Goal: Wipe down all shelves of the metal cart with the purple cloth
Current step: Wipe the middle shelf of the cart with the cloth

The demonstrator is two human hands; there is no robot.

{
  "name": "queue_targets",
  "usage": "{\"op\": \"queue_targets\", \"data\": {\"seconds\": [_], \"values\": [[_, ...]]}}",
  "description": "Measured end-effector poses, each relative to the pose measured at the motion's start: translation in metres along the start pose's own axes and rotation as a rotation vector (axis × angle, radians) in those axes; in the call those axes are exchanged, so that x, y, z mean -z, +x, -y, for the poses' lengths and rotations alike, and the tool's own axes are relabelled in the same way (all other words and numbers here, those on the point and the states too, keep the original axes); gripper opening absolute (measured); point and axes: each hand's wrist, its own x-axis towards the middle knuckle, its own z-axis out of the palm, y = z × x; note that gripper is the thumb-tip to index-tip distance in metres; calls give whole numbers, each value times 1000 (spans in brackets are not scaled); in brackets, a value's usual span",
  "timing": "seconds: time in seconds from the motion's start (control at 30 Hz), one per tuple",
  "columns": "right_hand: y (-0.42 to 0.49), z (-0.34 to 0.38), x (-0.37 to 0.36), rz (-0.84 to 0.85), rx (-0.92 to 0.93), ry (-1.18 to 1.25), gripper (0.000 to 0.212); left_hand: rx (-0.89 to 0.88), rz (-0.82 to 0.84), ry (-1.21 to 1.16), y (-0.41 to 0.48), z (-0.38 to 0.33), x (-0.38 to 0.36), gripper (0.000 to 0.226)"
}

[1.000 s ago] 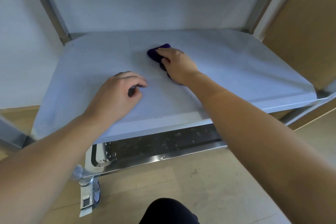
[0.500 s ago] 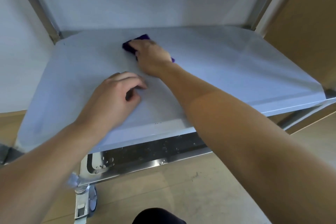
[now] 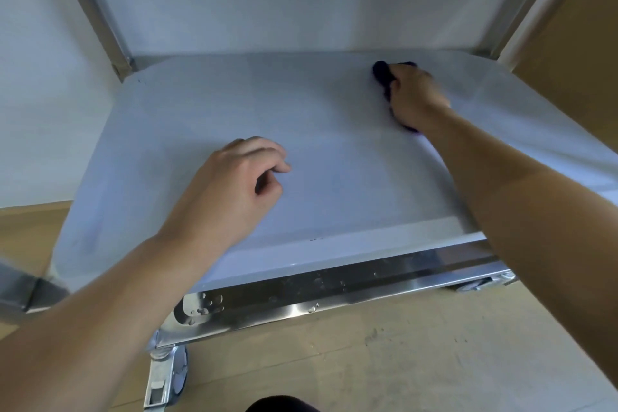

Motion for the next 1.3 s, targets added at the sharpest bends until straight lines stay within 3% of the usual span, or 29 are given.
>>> {"op": "queue_targets", "data": {"seconds": [0.17, 0.53, 0.67, 0.87, 1.07, 1.2, 1.3], "values": [[26, 11, -9, -32, -76, -45, 36, -4, 1, 6, 0, -1, 1, 22], [-43, 97, -36, 157, 553, -64, 46, 13, 20, 8, -1, -6, 4, 22], [-62, 48, -14, 74, 528, -34, 45, 9, 19, -7, 0, -6, 1, 23], [4, 13, -6, 42, 253, -30, 40, -1, 13, -11, 2, -5, -3, 23], [51, 55, -28, 45, 148, -117, 42, -22, 11, -11, 2, 0, -3, 22], [41, 88, -38, 23, 173, -112, 36, -54, 5, -33, 1, 1, -1, 22], [26, 105, -40, 112, 275, -67, 39, -48, 4, -49, 0, 1, -1, 22]]}}
